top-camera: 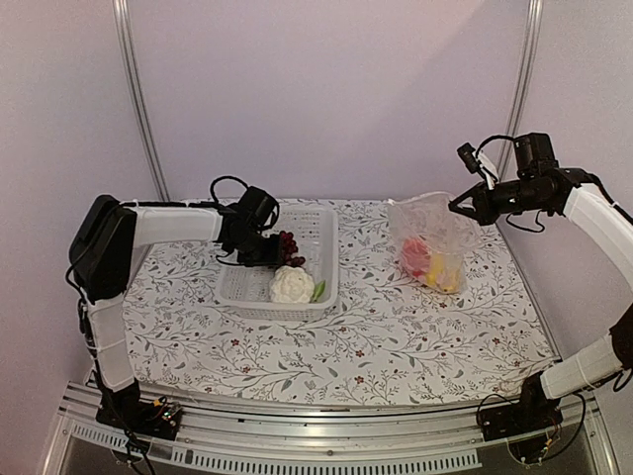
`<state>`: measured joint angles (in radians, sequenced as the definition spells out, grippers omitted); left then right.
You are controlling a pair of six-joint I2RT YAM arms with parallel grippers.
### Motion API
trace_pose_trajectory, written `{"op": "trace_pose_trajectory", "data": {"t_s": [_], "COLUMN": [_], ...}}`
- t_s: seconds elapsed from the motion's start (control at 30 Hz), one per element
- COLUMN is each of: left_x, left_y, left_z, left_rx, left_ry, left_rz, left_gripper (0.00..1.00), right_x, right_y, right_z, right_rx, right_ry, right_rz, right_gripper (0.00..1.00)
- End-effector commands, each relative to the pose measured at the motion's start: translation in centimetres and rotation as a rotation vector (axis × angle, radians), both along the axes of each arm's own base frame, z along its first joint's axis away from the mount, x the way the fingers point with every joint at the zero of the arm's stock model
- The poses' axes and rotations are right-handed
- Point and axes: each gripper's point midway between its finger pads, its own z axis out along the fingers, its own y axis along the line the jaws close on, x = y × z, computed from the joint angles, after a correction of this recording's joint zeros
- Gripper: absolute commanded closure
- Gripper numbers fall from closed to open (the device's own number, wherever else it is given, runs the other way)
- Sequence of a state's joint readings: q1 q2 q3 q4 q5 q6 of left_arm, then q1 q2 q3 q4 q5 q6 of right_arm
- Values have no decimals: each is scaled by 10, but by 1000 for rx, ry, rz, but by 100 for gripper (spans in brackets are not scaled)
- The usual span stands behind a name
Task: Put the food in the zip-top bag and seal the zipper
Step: Pick up the fake fruit from the bin.
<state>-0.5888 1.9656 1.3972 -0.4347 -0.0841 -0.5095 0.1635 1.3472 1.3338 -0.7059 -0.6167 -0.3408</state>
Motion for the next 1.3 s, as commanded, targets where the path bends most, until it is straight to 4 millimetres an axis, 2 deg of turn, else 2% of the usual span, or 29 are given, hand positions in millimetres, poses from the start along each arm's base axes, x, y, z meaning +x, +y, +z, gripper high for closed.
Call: {"op": "trace_pose_trajectory", "data": {"t_s": [0.0,0.1,0.3,0.47,0.6,0.77,0.93,1.27], "left_x": [9,18,39,53,61,61,58,38], "left_y": [-10,-10,-6,-3,-4,-9,-11,-30], "left_z": [-11,-17,-12,-4,10,43,90,171], "left_rx": [10,10,14,23,28,-3,-33,-149], "left_ry": [34,34,-4,-43,-82,-140,-228,-361], "left_rz": [-2,9,29,22,-4,-31,-39,-116], "left_gripper": [53,55,68,85,97,100,100,100], "right_x": [-7,-8,-8,-8,-8,-8,-7,-4], "right_y": [3,3,3,2,2,1,1,1], "right_z": [11,11,10,11,11,11,11,14], "right_rx": [15,15,14,14,12,8,8,2], "right_ry": [-39,-39,-36,-37,-38,-42,-38,-37], "right_rz": [20,20,20,16,14,11,11,7], "right_gripper": [100,100,100,100,100,100,100,100]}}
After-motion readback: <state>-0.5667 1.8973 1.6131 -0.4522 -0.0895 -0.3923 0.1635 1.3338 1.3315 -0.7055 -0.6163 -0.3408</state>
